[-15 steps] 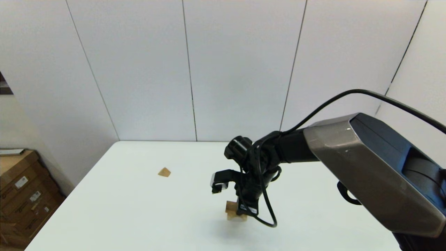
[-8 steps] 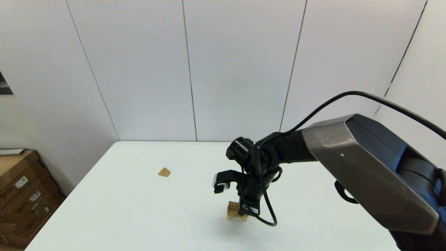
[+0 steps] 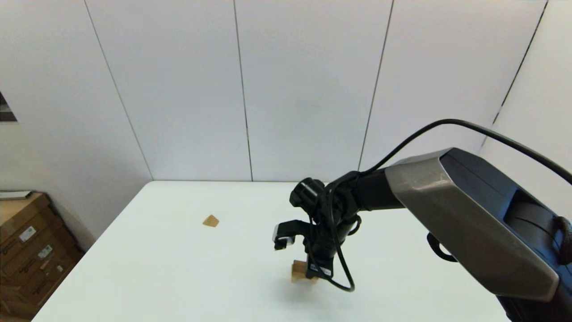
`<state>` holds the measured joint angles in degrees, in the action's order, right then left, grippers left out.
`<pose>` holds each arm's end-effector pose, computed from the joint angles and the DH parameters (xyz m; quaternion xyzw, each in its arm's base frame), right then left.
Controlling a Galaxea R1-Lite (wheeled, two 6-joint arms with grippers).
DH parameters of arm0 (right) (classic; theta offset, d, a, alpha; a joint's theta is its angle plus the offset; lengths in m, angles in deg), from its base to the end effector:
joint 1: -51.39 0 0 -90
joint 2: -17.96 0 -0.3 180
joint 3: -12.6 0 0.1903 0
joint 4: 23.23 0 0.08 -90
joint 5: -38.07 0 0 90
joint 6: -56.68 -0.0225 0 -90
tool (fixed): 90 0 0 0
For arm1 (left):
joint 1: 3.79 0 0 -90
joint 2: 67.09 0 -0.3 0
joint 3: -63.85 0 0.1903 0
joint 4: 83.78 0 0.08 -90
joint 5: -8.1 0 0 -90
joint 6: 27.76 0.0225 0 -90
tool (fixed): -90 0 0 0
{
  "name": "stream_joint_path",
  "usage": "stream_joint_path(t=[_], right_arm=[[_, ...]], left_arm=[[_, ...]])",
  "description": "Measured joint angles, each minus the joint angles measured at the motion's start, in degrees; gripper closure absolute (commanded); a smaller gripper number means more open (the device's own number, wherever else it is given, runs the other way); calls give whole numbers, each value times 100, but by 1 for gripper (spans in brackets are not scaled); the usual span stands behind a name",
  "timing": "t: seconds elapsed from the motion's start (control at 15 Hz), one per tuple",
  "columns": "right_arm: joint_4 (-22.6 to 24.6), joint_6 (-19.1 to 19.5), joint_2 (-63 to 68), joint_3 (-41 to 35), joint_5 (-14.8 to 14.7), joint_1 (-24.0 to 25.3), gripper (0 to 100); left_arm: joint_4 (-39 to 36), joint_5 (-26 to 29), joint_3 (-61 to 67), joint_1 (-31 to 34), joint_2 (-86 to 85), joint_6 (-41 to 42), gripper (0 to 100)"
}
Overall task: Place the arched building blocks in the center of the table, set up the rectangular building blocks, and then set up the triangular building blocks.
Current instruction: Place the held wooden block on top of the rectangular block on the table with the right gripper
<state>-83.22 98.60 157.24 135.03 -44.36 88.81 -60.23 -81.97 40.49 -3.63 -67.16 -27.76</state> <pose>0.3419 0.2653 0.0409 -0.4084 0.4535 0.4947 0.6187 -0.0229 0.0000 0.0751 0.0000 0.0010 0.0020 1.0000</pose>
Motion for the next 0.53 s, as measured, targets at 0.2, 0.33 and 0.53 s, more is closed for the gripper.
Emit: stream_joint_path(t=[0.2, 0.33, 0.53], right_arm=[[7, -6, 26, 17, 0, 0, 100], [13, -6, 41, 44, 2, 0, 100], [13, -6, 79, 116, 6, -2, 100]], left_arm=[[0, 0, 0, 0, 0, 2, 0], [-2, 0, 0, 0, 0, 0, 0], [0, 0, 0, 0, 0, 2, 0]])
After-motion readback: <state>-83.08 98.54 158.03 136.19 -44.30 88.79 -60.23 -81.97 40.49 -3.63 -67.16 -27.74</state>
